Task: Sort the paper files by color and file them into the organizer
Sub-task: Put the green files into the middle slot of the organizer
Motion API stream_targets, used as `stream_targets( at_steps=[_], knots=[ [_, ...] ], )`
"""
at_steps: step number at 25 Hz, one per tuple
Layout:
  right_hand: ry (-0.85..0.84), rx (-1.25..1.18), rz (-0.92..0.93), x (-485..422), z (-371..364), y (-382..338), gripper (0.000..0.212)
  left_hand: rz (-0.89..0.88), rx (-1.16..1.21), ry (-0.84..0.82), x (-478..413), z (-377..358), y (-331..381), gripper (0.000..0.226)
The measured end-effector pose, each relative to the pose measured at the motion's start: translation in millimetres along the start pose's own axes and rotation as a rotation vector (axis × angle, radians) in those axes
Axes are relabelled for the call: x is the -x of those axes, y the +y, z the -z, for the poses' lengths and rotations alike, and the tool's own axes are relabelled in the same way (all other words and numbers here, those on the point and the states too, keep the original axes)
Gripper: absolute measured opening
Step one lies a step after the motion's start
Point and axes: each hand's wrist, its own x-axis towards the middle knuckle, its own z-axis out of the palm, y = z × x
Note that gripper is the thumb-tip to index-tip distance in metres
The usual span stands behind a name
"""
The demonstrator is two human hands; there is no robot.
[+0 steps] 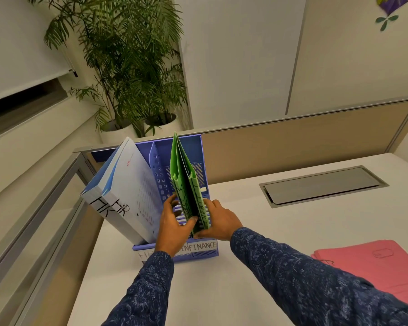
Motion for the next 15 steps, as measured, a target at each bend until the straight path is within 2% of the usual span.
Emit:
stream_targets(
  at_steps=[8,15],
  knots=[
    [0.012,0.023,-0.018,25,6,3,0.109,0.081,-0.087,-0.092,30,-8,-15,0.084],
    [0.007,0.091,-0.095,97,8,22,0.107,0.045,-0.367,-0.121,91,-18,-29,0.086]
  ],
)
